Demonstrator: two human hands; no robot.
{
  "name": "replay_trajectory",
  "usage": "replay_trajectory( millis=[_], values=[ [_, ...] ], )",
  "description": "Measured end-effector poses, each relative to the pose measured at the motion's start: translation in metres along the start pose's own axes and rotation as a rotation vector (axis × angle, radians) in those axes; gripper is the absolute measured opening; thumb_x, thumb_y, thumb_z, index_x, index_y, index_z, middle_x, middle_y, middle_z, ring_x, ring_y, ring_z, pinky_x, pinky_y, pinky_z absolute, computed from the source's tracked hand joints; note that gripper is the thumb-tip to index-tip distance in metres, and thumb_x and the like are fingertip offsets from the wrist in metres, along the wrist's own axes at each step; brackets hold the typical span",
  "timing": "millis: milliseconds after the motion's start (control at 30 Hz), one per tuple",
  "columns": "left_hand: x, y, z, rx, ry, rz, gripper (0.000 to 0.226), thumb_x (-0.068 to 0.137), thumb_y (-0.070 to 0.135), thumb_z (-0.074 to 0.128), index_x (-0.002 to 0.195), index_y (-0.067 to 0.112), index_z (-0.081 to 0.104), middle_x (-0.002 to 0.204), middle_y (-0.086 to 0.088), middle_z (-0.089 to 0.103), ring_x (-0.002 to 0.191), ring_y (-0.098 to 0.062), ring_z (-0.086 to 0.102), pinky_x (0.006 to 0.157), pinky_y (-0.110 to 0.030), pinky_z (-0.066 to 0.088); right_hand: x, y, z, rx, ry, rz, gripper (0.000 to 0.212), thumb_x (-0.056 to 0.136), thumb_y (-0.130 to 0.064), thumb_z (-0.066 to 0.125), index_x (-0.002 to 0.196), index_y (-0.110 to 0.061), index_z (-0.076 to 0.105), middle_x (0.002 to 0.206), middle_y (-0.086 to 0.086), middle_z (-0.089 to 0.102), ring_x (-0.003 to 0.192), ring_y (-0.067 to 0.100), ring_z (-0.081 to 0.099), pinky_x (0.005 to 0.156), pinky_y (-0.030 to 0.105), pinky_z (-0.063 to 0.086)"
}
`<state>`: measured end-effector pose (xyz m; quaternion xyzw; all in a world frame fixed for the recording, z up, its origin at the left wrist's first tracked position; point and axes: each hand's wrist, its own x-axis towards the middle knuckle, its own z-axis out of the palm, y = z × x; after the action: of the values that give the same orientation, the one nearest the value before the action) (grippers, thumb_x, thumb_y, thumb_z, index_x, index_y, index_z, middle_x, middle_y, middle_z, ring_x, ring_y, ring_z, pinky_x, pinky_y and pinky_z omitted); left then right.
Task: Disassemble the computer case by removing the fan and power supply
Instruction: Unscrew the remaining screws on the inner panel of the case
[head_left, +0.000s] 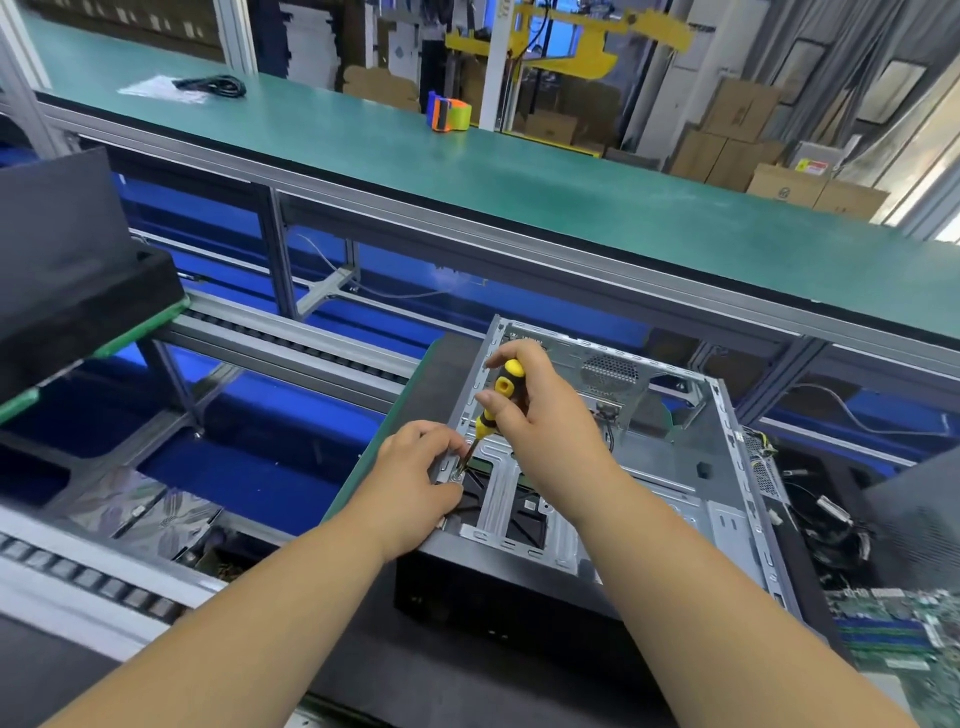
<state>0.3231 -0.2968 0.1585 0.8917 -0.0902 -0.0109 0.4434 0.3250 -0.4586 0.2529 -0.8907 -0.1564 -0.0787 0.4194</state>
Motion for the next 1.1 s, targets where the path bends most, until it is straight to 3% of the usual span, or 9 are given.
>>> replay_trajectory(
  millis=[200, 300, 667, 767, 933, 1100],
  values=[
    [-0.001, -0.001, 0.0, -0.024, -0.017, -0.004, 0.036, 0.082, 0.018, 0.066, 0.102, 0.046, 0.056, 0.125, 0.024, 0.038, 0.125, -0.008, 0.037, 0.108, -0.032, 0.034, 0.003, 0.005, 0.0, 0.023, 0.031, 0.04, 0.018, 0.098, -0.03, 0.058, 0.107, -0.037, 0.043, 0.085, -0.004, 0.061, 0.08, 0.015, 0.068, 0.074, 0.043, 0.057],
    [-0.001, -0.002, 0.0, -0.02, -0.013, 0.002, 0.034, 0.082, 0.017, 0.067, 0.099, 0.044, 0.056, 0.126, 0.022, 0.039, 0.124, -0.009, 0.039, 0.109, -0.035, 0.035, 0.004, 0.008, -0.001, 0.062, 0.045, 0.065, 0.019, 0.097, -0.029, 0.059, 0.104, -0.04, 0.044, 0.082, -0.008, 0.059, 0.073, 0.005, 0.067, 0.071, 0.035, 0.057],
    [-0.002, -0.003, 0.0, -0.026, -0.02, -0.023, 0.029, 0.083, 0.019, 0.066, 0.095, 0.044, 0.058, 0.13, 0.024, 0.036, 0.127, -0.009, 0.038, 0.11, -0.04, 0.036, 0.007, 0.011, -0.003, 0.105, 0.091, 0.157, 0.015, 0.098, -0.028, 0.059, 0.104, -0.032, 0.046, 0.085, -0.008, 0.06, 0.073, 0.005, 0.067, 0.07, 0.035, 0.059],
    [-0.001, -0.002, 0.0, -0.032, -0.021, -0.029, 0.027, 0.084, 0.019, 0.066, 0.096, 0.042, 0.059, 0.13, 0.024, 0.035, 0.128, -0.007, 0.037, 0.111, -0.036, 0.034, 0.007, 0.006, -0.005, 0.057, 0.033, 0.133, 0.015, 0.098, -0.028, 0.058, 0.105, -0.032, 0.045, 0.085, -0.006, 0.059, 0.072, 0.003, 0.067, 0.066, 0.025, 0.056],
    [-0.003, -0.001, 0.0, -0.026, -0.02, -0.022, 0.025, 0.085, 0.02, 0.065, 0.099, 0.039, 0.059, 0.132, 0.022, 0.036, 0.123, -0.006, 0.039, 0.107, -0.032, 0.037, 0.011, -0.013, -0.009, -0.092, -0.146, -0.01, 0.016, 0.095, -0.027, 0.063, 0.1, -0.03, 0.048, 0.087, -0.005, 0.059, 0.078, 0.01, 0.059, 0.068, 0.027, 0.049],
    [-0.005, 0.004, -0.001, -0.019, 0.0, -0.006, 0.021, 0.085, 0.022, 0.066, 0.093, 0.041, 0.058, 0.118, 0.023, 0.04, 0.114, -0.007, 0.046, 0.102, -0.037, 0.043, 0.022, -0.037, -0.004, -0.174, -0.313, -0.063, 0.014, 0.089, -0.018, 0.067, 0.093, -0.024, 0.056, 0.092, -0.006, 0.062, 0.089, 0.016, 0.061, 0.08, 0.04, 0.052]
  ],
)
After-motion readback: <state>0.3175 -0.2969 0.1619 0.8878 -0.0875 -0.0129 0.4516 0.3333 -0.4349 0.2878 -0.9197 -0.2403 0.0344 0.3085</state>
